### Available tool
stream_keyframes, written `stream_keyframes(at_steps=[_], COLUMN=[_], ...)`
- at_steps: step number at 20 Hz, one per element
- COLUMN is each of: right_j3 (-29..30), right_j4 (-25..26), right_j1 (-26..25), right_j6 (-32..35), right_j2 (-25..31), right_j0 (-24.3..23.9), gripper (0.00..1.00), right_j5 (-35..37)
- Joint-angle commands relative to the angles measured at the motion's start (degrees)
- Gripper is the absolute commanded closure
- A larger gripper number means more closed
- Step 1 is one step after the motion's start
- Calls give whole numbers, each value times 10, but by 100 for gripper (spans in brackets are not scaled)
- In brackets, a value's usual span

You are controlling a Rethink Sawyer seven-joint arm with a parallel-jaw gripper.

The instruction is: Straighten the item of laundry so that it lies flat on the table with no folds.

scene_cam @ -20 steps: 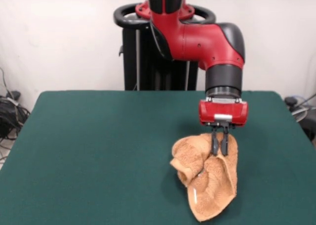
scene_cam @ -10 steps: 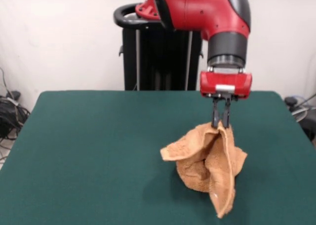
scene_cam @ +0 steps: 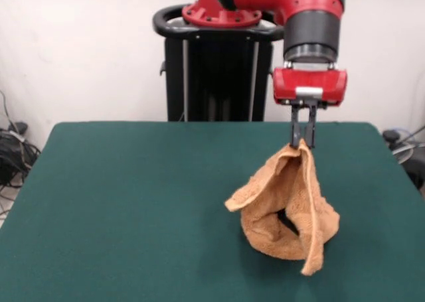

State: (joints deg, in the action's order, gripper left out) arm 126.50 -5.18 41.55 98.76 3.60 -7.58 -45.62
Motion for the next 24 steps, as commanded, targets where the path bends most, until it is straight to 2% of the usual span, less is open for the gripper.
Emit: stream_keyframes(at_steps=[1,15,19,24], right_j3=[35,103,151,191], right_j4=[2,14,-4,-47], right_j1=[51,121,166,213], right_j6=[142,144,154,159], right_j2=[5,-1,-7,-26], right_j0=[-11,-27,-20,15], gripper=[100,100,100,100], right_j5=[55,100,123,146])
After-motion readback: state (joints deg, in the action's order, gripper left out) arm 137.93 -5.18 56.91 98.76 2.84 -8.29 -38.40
